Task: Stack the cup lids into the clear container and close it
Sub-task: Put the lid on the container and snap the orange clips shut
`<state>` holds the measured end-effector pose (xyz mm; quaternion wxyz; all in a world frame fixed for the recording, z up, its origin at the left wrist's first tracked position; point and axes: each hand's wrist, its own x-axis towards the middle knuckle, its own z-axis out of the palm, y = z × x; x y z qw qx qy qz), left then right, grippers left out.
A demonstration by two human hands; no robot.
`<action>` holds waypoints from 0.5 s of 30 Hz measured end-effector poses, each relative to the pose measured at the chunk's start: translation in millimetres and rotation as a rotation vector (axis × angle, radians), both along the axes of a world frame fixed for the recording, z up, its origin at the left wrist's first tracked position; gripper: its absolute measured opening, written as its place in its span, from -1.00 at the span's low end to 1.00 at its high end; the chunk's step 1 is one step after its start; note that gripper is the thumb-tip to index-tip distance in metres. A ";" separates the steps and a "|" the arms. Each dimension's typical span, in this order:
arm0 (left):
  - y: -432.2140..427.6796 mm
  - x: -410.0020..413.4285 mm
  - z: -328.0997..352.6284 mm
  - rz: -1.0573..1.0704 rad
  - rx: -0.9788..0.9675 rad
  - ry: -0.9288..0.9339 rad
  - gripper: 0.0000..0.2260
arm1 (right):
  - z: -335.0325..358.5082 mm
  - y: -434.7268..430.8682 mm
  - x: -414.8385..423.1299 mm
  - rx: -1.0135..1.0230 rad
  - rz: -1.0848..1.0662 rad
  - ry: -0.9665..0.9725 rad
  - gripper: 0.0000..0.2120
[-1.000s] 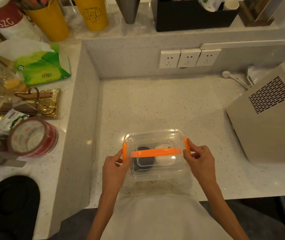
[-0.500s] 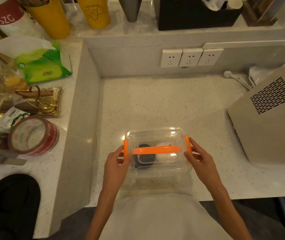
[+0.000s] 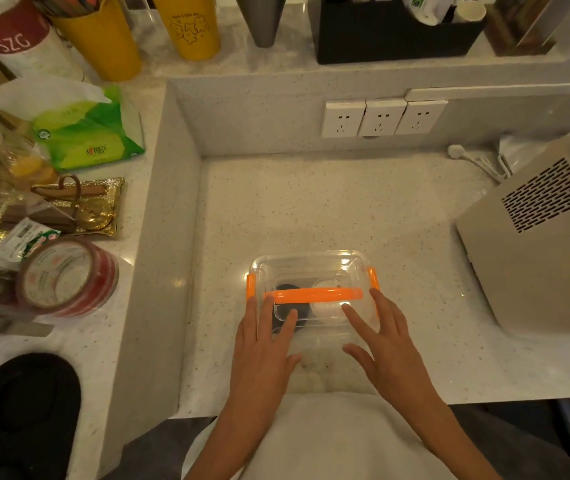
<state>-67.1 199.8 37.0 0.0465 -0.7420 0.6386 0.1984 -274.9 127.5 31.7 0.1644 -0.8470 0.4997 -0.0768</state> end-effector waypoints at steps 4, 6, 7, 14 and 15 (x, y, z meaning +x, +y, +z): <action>-21.5 16.3 -3.5 0.092 -0.173 0.126 -0.43 | -7.9 -29.7 15.2 0.000 0.009 -0.060 -0.36; -41.1 30.3 -7.4 0.120 -0.289 0.195 -0.48 | -12.6 -49.8 30.7 0.016 -0.006 -0.120 -0.39; -53.4 39.4 -10.3 0.132 -0.311 0.211 -0.49 | -14.7 -61.5 40.7 0.025 -0.014 -0.151 -0.41; -170.7 125.3 -21.4 0.155 -0.291 0.063 -0.51 | -27.8 -166.2 126.0 0.016 -0.024 -0.232 -0.50; -187.6 137.5 -17.3 0.153 -0.285 0.053 -0.52 | -26.7 -184.0 140.1 0.017 -0.022 -0.220 -0.50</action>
